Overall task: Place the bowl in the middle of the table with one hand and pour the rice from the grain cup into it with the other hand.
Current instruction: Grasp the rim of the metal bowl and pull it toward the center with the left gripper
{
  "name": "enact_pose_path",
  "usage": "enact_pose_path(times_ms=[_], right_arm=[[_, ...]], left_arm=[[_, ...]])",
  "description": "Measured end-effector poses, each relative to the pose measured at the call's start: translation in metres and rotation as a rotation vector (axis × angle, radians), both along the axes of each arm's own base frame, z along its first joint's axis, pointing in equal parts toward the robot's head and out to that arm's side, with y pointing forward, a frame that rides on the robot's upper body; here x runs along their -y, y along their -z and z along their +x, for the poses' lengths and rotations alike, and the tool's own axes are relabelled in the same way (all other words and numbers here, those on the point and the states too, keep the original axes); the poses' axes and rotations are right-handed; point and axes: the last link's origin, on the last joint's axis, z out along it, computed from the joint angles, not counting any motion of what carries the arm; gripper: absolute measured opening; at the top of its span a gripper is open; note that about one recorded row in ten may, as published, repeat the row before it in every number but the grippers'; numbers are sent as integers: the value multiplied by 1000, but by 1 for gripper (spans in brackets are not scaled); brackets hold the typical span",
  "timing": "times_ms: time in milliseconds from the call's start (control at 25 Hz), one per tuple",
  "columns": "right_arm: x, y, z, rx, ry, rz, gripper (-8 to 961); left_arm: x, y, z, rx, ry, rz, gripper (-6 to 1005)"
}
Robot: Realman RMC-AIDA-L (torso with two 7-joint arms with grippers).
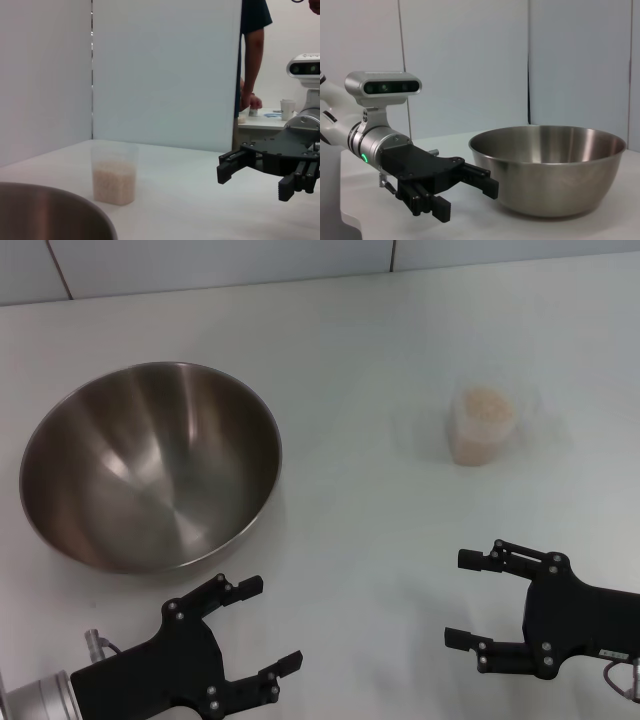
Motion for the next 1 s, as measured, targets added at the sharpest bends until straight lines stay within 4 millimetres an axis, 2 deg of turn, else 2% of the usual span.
enact_pose_path(times_ms=[400, 520, 560, 600, 680, 760, 840, 960, 1000], right_arm=[[0, 0, 0, 0, -1, 0, 816], [0, 0, 0, 0, -1, 0, 816], [0, 0, 0, 0, -1, 0, 816], [0, 0, 0, -1, -1, 0, 816], [0, 0, 0, -2, 0, -1, 815], [0, 1, 0, -2, 1, -1, 815], [0, 1, 0, -1, 2, -2, 815], [0, 1, 0, -1, 2, -3, 815], [0, 1, 0, 0, 0, -3, 815]], left_arm=[[3, -2, 3, 27, 14, -6, 791], [10, -39, 35, 313, 128, 57, 770], [10, -39, 35, 313, 128, 57, 763], [6, -56, 43, 406, 134, 86, 756], [0, -64, 47, 441, 116, 77, 743], [-25, -84, 48, 471, 12, 48, 729], [-70, -117, 42, 381, -190, 19, 751], [-79, -125, 43, 344, -230, 15, 785], [-95, -140, 46, 256, -297, 32, 796]])
